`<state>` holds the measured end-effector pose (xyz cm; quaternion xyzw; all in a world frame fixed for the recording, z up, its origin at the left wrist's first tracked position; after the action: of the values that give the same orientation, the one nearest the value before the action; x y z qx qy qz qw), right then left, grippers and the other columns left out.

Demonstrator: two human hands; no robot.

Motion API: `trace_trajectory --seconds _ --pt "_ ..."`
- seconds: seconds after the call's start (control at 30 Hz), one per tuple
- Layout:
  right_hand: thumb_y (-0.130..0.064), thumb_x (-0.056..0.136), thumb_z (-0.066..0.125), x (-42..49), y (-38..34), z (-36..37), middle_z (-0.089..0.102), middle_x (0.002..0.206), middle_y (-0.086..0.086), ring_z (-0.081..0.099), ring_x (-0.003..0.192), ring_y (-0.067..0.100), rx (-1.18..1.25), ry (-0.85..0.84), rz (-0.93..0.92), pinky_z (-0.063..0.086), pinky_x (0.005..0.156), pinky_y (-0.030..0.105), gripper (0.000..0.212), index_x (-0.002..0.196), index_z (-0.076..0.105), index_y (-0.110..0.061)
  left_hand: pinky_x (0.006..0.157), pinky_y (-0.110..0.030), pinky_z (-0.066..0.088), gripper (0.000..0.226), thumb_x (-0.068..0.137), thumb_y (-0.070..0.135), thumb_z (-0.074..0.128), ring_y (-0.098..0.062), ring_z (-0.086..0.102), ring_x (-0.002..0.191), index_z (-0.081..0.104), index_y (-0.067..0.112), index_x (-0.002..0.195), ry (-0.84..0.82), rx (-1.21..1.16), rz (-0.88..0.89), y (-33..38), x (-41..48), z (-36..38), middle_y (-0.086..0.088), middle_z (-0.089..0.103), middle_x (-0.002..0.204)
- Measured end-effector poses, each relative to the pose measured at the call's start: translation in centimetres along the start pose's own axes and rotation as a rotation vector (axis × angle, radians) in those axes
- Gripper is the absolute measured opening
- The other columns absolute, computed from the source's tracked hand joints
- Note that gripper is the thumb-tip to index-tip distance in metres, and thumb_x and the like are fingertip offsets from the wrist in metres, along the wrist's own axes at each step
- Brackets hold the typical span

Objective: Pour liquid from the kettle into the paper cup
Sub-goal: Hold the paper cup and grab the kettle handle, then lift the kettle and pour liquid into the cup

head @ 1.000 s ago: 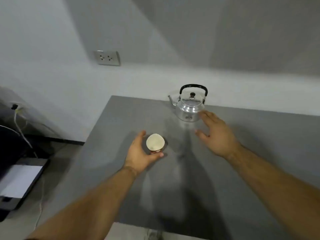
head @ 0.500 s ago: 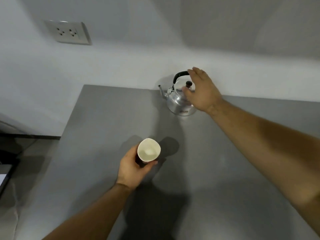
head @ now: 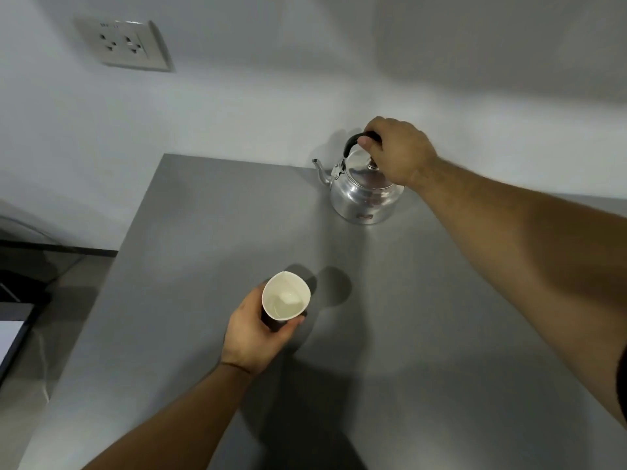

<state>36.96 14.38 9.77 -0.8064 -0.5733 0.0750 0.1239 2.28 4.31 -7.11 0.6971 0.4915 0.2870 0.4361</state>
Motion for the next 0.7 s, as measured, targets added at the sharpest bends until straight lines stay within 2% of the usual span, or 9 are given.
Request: trace_trajectory --seconds 0.17,0.27,0.4,0.5,0.57,0.7 --pt "-0.043 0.108 0.054 -1.0 0.8 0.4 0.075 0.110 0.005 0.069 0.101 0.030 0.163 0.039 -0.003 0.053 0.089 0.042 0.032 0.120 0.069 -0.018 0.090 -0.008 0.049 0.067 0.066 0.041 0.095 0.013 0.064 0.109 0.057 0.063 0.116 0.002 -0.015 0.008 0.1 -0.2 0.0 0.043 0.064 0.115" --pt "-0.045 0.106 0.056 -2.5 1.1 -0.1 0.074 0.104 -0.001 0.068 0.097 0.027 0.210 0.107 -0.011 0.048 0.082 0.036 0.030 0.117 0.071 -0.022 0.091 -0.008 0.049 0.065 0.063 0.056 0.088 0.017 0.062 0.108 0.054 0.069 0.117 0.007 -0.023 0.020 0.0 -0.3 0.0 0.047 0.063 0.115" --pt "-0.048 0.105 0.059 -5.6 0.5 -2.3 0.080 0.102 -0.006 0.073 0.096 0.022 0.272 0.169 -0.040 0.055 0.085 0.037 0.027 0.117 0.076 -0.031 0.095 -0.035 0.059 0.059 0.061 0.055 0.090 0.000 0.070 0.110 0.064 0.055 0.114 -0.004 -0.063 0.003 -0.7 -0.1 0.2 0.029 0.073 0.113" --pt "-0.047 0.103 0.064 -8.3 -0.5 -4.4 0.081 0.098 -0.010 0.075 0.090 0.015 0.347 0.199 -0.060 0.060 0.089 0.042 0.021 0.116 0.078 -0.039 0.095 -0.040 0.059 0.060 0.059 0.050 0.093 -0.003 0.072 0.107 0.067 0.047 0.113 -0.026 -0.078 -0.018 -0.6 0.1 0.1 0.025 0.076 0.109" --pt "-0.045 0.101 0.067 -10.2 -1.2 -5.7 0.081 0.097 -0.013 0.075 0.087 0.009 0.376 0.213 -0.070 0.060 0.090 0.042 0.020 0.118 0.079 -0.042 0.095 -0.038 0.059 0.062 0.059 0.043 0.097 -0.001 0.072 0.105 0.069 0.042 0.113 -0.035 -0.082 -0.036 -0.7 0.2 0.1 0.021 0.078 0.108" --pt "-0.046 0.099 0.071 -13.8 -2.6 -6.9 0.079 0.094 -0.016 0.075 0.088 0.006 0.389 0.179 -0.098 0.060 0.091 0.041 0.022 0.120 0.079 -0.045 0.085 -0.015 0.054 0.059 0.061 0.029 0.100 0.007 0.070 0.100 0.066 0.045 0.107 -0.044 -0.054 -0.057 -0.4 0.2 0.0 0.028 0.075 0.103"
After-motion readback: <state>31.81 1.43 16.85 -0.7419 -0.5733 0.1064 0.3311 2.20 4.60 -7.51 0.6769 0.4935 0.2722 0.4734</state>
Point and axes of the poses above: each hand's wrist, its own x-axis towards the middle knuckle, its own z-axis out of the palm, y = z × x, the point moved 2 cm from there along x, towards the middle knuckle
